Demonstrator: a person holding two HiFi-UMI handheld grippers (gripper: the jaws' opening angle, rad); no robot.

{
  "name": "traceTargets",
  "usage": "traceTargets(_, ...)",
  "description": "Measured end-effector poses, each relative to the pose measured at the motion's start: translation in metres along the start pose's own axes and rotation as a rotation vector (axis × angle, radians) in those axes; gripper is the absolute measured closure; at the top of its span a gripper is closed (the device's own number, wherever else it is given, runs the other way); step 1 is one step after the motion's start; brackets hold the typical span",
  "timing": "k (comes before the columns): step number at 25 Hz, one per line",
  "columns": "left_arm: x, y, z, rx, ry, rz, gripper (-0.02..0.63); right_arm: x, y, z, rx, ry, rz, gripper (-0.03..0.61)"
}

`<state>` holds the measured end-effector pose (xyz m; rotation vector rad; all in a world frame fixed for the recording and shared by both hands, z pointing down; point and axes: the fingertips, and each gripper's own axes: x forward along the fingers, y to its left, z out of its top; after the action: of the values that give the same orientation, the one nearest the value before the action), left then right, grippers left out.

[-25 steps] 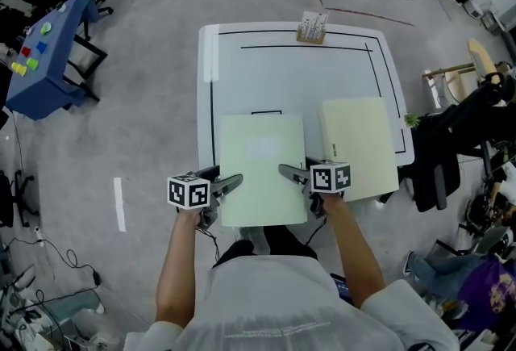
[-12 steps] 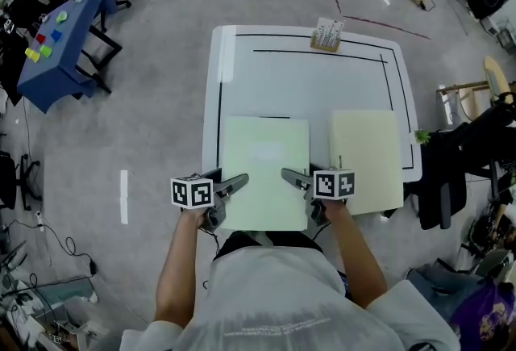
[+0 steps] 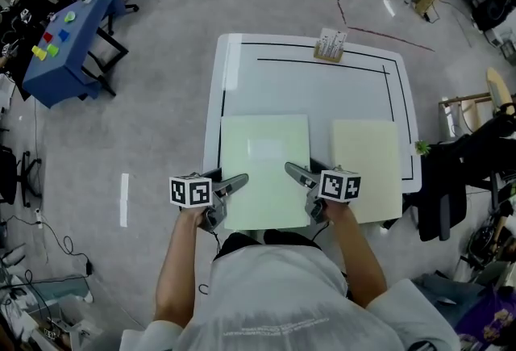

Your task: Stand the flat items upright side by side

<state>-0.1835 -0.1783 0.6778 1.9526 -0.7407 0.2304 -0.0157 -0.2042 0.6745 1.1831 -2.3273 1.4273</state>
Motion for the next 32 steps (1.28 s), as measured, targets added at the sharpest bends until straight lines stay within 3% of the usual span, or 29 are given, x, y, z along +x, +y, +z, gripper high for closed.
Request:
traceTargets(7, 0.0, 0.004, 0.016, 0.061, -0.097, 0.011, 0.213, -0.006, 0.007, 0.022, 0.099, -0.088, 0.104, 0.171)
traceTargets(9, 0.0, 0.003, 0.019, 0.063, -0.112, 0.002, 0.207, -0.008, 0.006, 0.026, 0.129, -0.104, 0.118, 0.206)
traceTargets(12, 0.002, -0.003, 0.026, 0.094, -0.132, -0.004, 0.209, -0.01, 0.003, 0.031, 0.134, -0.107, 0.107, 0.207)
traceTargets(17, 0.002, -0.018, 0.046, 0.247, -0.201, 0.001, 0.21, -0.012, 0.002, 0.04, 0.035, -0.093, 0.073, 0.206)
traceTargets(20, 0.001, -0.026, 0.057, 0.291, -0.22, -0.008, 0.213, -0.014, 0.009, 0.049, -0.042, -0.089, 0.08, 0.206)
traceTargets(22, -0.003, -0.03, 0.064, 0.255, -0.245, -0.048, 0.235, -0.015, 0.011, 0.054, -0.077, -0.089, 0.081, 0.206)
traceTargets(26, -0.015, -0.041, 0.08, 0.108, -0.322, -0.189, 0.295, -0.022, 0.017, 0.066, -0.127, -0.127, 0.114, 0.202)
traceTargets(30, -0.011, -0.045, 0.078, 0.064, -0.287, -0.227, 0.296, -0.026, 0.019, 0.076, -0.186, -0.168, 0.123, 0.199)
traceTargets(32, -0.015, -0.049, 0.081, 0.007, -0.321, -0.276, 0.296, -0.029, 0.02, 0.081, -0.195, -0.193, 0.137, 0.198)
